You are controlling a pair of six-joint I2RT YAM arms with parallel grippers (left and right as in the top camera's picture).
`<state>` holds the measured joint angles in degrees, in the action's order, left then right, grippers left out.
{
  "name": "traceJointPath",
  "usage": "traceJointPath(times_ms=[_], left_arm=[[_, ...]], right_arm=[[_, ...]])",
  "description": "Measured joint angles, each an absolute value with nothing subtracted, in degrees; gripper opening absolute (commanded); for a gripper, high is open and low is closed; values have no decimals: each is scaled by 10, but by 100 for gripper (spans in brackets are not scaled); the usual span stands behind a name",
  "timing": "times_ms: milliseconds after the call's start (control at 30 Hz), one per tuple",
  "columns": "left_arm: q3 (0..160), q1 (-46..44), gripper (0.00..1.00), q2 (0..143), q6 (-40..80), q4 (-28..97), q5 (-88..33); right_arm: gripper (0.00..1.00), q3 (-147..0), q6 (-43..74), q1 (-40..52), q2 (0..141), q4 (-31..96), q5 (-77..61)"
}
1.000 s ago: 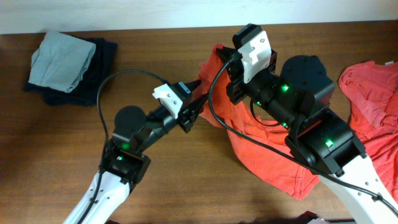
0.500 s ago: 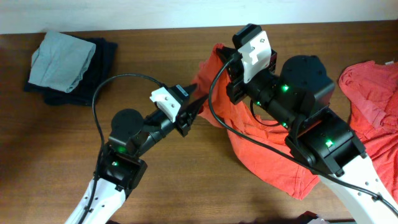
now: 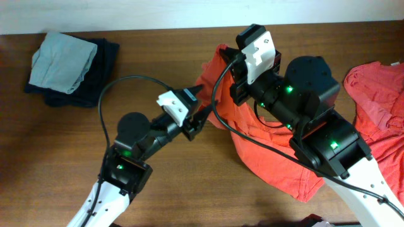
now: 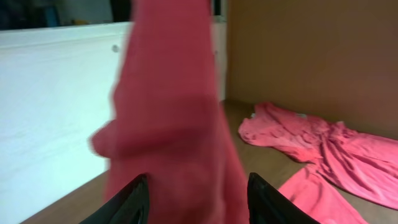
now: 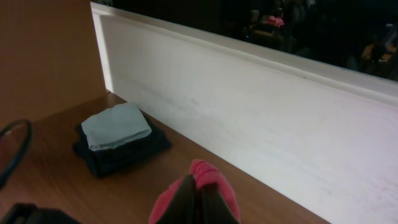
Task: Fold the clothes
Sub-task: 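Grasp the raised shirt fabric with the left gripper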
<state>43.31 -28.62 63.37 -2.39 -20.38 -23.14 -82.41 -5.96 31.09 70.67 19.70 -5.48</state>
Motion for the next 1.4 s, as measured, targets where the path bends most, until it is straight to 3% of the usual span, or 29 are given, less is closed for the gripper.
traceJointPath(times_ms=[467,700,900,967,1033,1400], left_arm=[[433,-305,50,682,-24,-218,-183],[433,-305,38,682,-26,-218,-166],[433,-305,36,682,-26,-218,-155],[433,-305,46,682,-26,-218,-155],[433,-305,50,682,-28,-218,-156],[433,-328,50,682,-26,-218,-149]], right_arm=[[4,-824,-60,311,707,197,-55],[4,-824,-60,311,708,197,-55],[4,-824,-59,311,708,197,-55],[4,-824,-60,311,708,197,-55],[4,-824,-59,311,708,197,-55],[4,-824,-60,311,708,197,-55]])
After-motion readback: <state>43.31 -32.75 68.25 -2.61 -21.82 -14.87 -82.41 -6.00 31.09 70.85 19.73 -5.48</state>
